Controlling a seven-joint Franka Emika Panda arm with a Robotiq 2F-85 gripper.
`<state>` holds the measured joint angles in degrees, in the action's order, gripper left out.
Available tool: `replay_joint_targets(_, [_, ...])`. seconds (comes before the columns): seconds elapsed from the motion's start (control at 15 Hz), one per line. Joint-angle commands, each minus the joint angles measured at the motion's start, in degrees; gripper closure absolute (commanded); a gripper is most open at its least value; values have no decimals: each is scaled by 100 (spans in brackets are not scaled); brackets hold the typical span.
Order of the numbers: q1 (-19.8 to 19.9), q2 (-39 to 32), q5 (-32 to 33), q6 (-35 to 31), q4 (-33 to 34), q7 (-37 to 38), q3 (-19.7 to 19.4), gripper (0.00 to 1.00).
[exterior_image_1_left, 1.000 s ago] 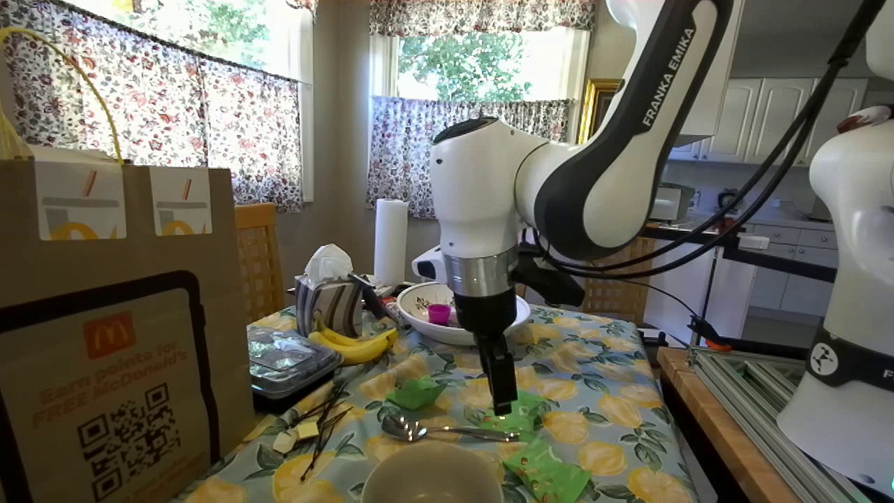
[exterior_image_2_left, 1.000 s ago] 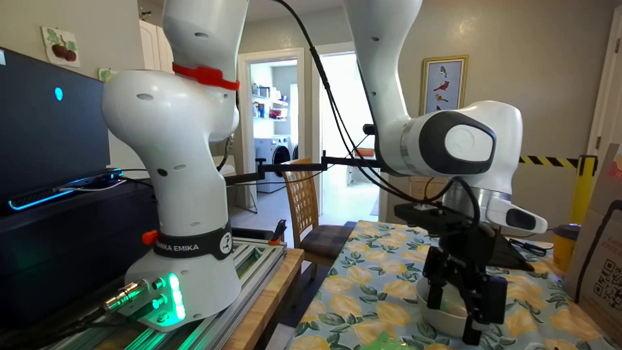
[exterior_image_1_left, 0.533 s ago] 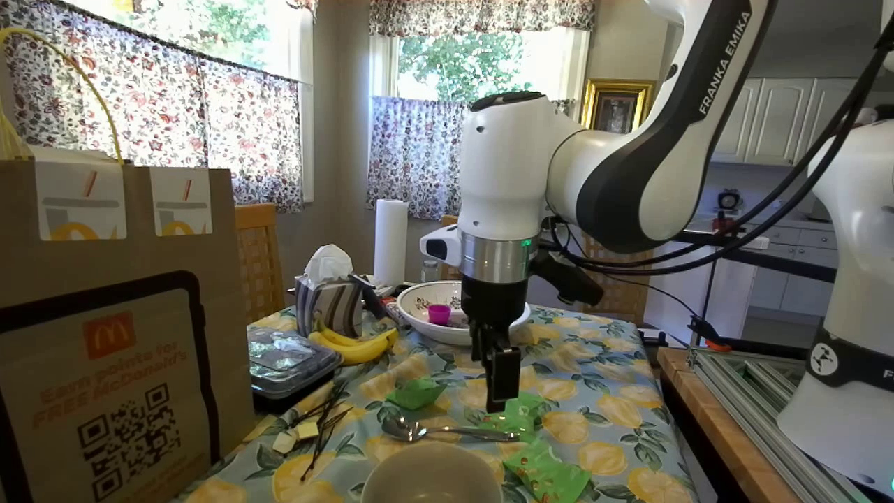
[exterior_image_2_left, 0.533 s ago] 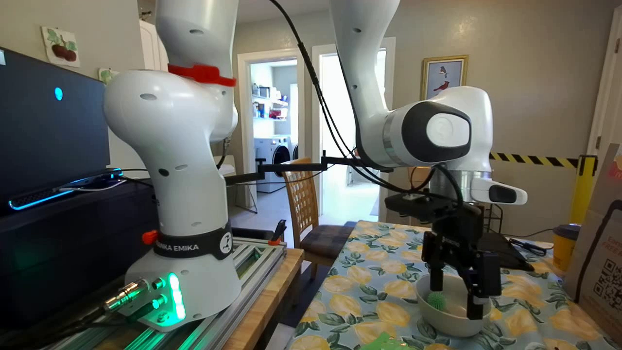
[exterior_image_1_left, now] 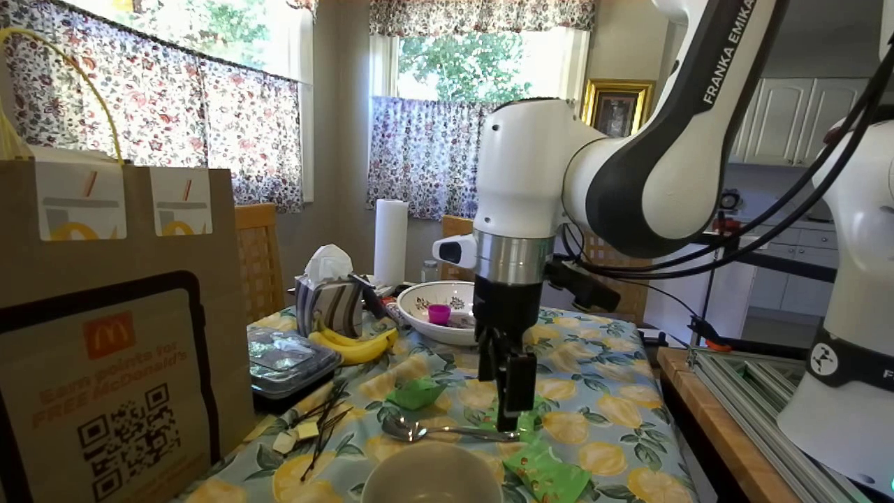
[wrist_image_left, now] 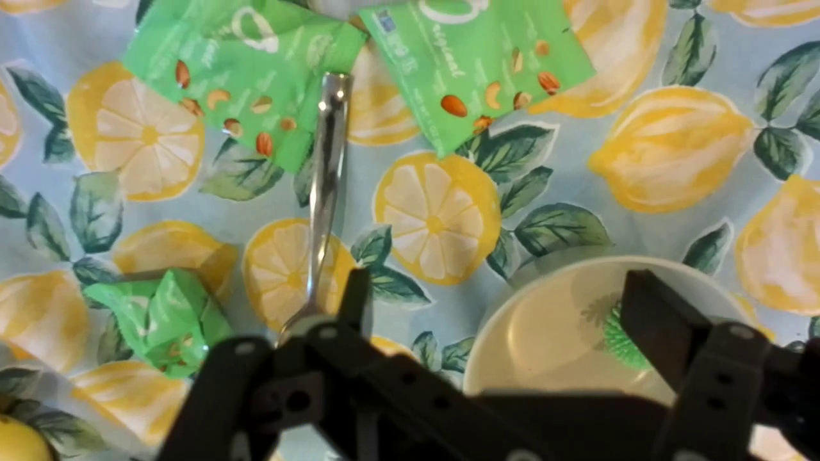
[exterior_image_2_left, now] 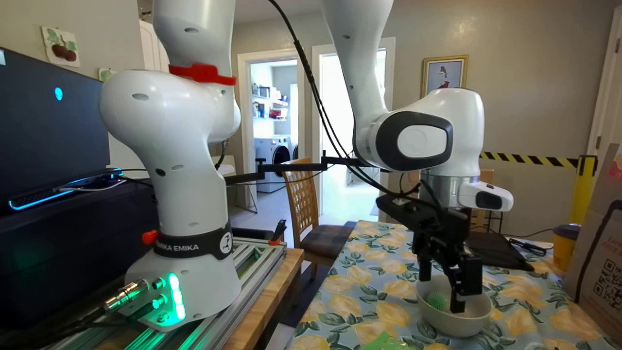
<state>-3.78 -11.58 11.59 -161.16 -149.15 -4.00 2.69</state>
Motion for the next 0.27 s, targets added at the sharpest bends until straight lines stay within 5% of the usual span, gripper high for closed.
replay_joint_targets(0.0, [262, 145, -691, 93, -124, -634, 287, 0])
replay_joint_targets(0.2, [124, 8, -507, 34, -15, -376, 162, 0])
